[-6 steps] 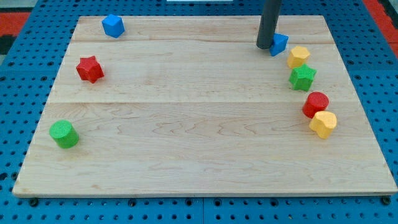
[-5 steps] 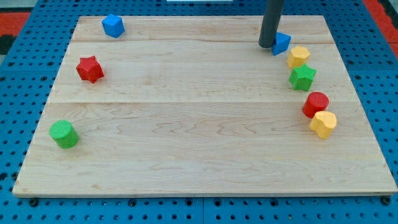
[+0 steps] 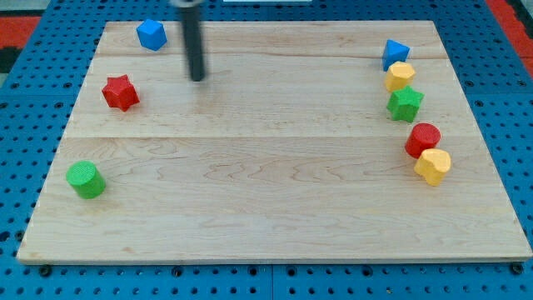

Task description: Slide the blue cube to the top right

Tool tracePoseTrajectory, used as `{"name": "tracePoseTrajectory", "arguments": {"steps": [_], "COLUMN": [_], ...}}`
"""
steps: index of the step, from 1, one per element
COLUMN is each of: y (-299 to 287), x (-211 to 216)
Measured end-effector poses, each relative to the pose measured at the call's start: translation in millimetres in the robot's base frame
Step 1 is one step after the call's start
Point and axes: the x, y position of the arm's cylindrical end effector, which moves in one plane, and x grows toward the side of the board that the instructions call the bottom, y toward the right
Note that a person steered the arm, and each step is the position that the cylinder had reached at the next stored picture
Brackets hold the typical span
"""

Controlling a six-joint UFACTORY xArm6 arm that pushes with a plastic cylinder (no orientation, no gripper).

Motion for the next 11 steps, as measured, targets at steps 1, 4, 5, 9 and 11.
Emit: {"name": "tracePoseTrajectory", "arguments": {"steps": [1,4,5,9,11], "y": [-76.3,-74.0,6.0,162.4,239.6], "x": [-33.6,-97.2,-97.7,-125.6,-103.1]}}
